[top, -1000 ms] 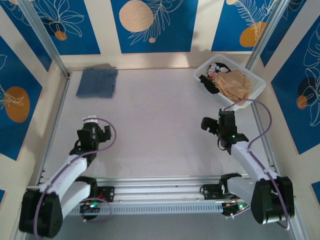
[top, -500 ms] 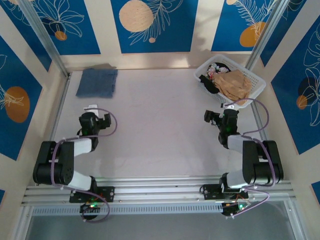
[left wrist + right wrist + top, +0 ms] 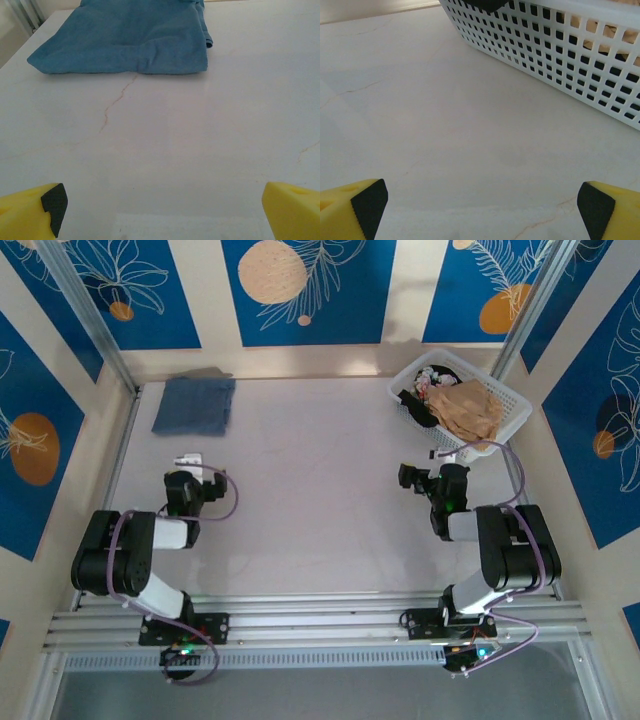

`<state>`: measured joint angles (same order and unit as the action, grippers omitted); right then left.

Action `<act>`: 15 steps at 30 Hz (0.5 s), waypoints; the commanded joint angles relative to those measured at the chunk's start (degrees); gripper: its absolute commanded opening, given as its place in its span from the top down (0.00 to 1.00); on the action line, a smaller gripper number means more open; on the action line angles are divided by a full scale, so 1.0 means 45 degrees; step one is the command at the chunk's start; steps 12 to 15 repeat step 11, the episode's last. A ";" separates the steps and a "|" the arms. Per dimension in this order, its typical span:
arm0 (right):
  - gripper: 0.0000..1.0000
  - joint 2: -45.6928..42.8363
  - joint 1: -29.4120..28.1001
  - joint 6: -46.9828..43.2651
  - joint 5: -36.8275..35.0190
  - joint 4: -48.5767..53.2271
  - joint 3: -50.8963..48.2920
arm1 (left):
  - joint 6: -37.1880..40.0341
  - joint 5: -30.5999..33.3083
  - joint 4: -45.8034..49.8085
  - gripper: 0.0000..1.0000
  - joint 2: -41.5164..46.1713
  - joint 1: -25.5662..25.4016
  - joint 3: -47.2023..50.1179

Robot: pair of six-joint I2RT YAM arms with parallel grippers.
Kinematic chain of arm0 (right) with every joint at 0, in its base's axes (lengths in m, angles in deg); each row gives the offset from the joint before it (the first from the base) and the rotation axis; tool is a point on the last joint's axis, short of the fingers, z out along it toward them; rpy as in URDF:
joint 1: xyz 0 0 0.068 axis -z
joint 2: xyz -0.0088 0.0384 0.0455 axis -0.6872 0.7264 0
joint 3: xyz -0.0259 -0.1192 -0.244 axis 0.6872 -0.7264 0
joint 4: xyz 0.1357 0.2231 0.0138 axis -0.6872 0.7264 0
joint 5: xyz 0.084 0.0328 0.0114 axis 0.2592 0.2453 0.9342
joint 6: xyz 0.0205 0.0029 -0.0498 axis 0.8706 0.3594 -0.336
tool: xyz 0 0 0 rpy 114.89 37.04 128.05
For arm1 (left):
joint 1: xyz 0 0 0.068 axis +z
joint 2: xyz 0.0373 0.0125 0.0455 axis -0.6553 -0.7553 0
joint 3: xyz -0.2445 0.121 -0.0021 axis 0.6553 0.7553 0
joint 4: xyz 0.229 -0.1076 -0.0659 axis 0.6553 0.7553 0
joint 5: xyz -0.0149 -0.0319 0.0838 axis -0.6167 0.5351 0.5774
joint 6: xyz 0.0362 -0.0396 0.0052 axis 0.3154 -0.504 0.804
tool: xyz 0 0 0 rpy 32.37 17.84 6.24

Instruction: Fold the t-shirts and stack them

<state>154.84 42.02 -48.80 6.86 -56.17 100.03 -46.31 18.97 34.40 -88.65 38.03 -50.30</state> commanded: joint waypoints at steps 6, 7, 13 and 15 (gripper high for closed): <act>0.01 0.0036 -0.0087 -0.0408 -0.0126 -0.0505 0.0275 | 0.0431 0.0044 -0.0058 0.00 0.0021 -0.0336 -0.0265; 0.01 0.0018 -0.0036 -0.0388 -0.0067 -0.0448 0.0277 | 0.0426 0.0060 -0.0032 0.00 0.0011 -0.0333 -0.0284; 0.01 -0.0002 -0.0063 -0.0397 -0.0088 -0.0585 0.0202 | 0.0430 0.0062 -0.0023 0.00 0.0011 -0.0347 -0.0286; 0.01 -0.0002 -0.0063 -0.0397 -0.0088 -0.0585 0.0202 | 0.0430 0.0062 -0.0023 0.00 0.0011 -0.0347 -0.0286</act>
